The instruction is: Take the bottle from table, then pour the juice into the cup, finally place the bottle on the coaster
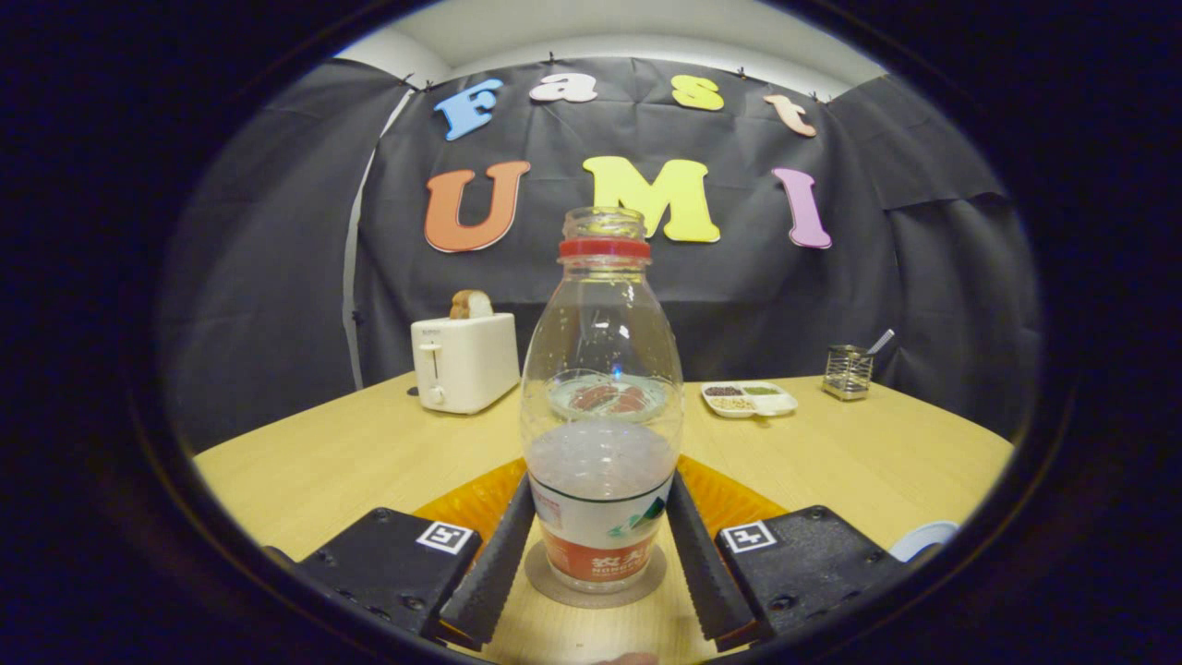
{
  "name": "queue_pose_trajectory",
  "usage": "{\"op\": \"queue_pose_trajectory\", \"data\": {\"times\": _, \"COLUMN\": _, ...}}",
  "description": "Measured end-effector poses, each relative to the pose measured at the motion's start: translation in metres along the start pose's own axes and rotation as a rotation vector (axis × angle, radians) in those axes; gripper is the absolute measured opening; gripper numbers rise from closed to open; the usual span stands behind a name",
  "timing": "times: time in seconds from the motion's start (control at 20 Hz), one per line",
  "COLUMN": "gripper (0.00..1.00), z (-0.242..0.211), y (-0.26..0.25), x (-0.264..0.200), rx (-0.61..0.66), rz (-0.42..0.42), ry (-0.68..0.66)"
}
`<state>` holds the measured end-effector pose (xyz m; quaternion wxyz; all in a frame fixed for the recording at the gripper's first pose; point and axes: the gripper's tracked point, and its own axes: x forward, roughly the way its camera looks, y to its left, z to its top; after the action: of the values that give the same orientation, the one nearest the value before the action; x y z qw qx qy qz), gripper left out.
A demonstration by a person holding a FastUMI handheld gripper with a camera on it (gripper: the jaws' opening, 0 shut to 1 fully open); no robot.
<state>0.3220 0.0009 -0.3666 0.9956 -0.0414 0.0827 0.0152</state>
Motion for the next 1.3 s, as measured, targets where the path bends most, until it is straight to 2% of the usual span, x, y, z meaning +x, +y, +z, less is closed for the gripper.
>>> {"op": "queue_pose_trajectory", "data": {"times": 0.1, "gripper": 0.96, "z": 0.003, "y": 0.003, "x": -0.006, "rx": 0.031, "rz": 0.013, "ry": -0.005}}
{"op": "queue_pose_trajectory", "data": {"times": 0.15, "gripper": 1.0, "z": 0.0, "y": 0.002, "x": -0.006, "rx": 0.036, "rz": 0.002, "ry": 0.007}}
{"op": "queue_pose_trajectory", "data": {"times": 0.4, "gripper": 1.0, "z": 0.015, "y": 0.005, "x": -0.024, "rx": 0.014, "rz": 0.004, "ry": 0.007}}
{"op": "queue_pose_trajectory", "data": {"times": 0.7, "gripper": 1.0, "z": 0.058, "y": 0.014, "x": -0.053, "rx": -0.012, "rz": 0.008, "ry": -0.018}}
{"op": "queue_pose_trajectory", "data": {"times": 1.1, "gripper": 1.0, "z": 0.144, "y": 0.013, "x": -0.13, "rx": -0.011, "rz": 0.022, "ry": -0.105}}
{"op": "queue_pose_trajectory", "data": {"times": 1.3, "gripper": 1.0, "z": 0.183, "y": 0.008, "x": -0.178, "rx": -0.061, "rz": -0.008, "ry": -0.144}}
